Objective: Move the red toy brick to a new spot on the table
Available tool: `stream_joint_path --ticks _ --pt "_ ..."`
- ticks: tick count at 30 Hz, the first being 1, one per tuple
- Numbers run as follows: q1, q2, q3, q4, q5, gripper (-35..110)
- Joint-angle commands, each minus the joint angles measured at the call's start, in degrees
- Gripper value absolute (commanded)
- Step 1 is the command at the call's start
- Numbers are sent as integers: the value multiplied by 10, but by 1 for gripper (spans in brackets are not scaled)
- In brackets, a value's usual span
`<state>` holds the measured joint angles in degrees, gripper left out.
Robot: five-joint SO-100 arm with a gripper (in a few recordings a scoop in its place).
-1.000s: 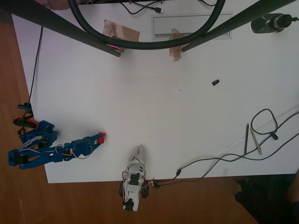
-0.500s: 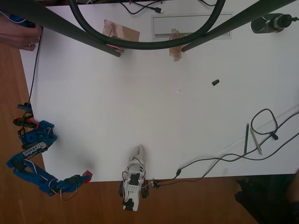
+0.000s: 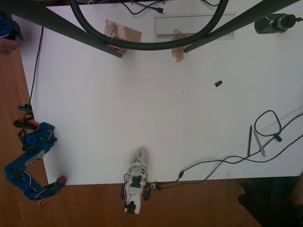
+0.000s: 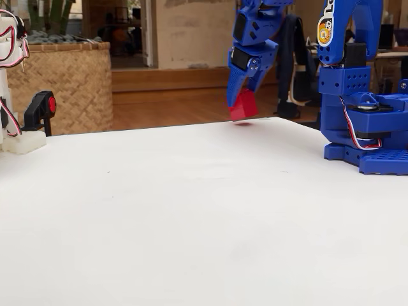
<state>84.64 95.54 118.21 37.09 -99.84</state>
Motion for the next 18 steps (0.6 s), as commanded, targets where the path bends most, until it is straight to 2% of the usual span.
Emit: stream_joint_path --ticks 1,4,7,11,18 --pt "34 2 11 -33 -32 2" --pt "47 -4 25 -45 -40 5" --pt "53 3 22 -47 -42 17" --pt "42 31 -33 -21 -8 27" --pt "-77 117 -145 62 79 32"
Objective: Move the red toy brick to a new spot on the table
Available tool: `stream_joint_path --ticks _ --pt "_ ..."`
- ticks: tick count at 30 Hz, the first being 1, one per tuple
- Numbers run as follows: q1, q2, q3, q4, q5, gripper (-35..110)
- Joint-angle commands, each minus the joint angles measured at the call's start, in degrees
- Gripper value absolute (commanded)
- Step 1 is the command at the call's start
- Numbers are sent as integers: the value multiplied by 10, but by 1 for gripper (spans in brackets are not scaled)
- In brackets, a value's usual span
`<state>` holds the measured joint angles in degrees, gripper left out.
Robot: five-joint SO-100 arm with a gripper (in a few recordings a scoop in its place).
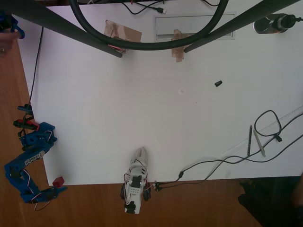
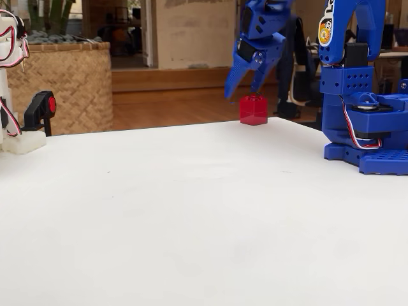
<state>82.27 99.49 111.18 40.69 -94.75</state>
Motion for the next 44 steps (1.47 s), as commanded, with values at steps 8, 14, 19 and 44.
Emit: stream_joint_path --ticks 8,14,19,44 --pt "-383 345 95 100 15 25" --pt "-620 531 284 227 13 13" --pt "-758 700 470 214 56 0" --pt "-837 918 733 291 168 2"
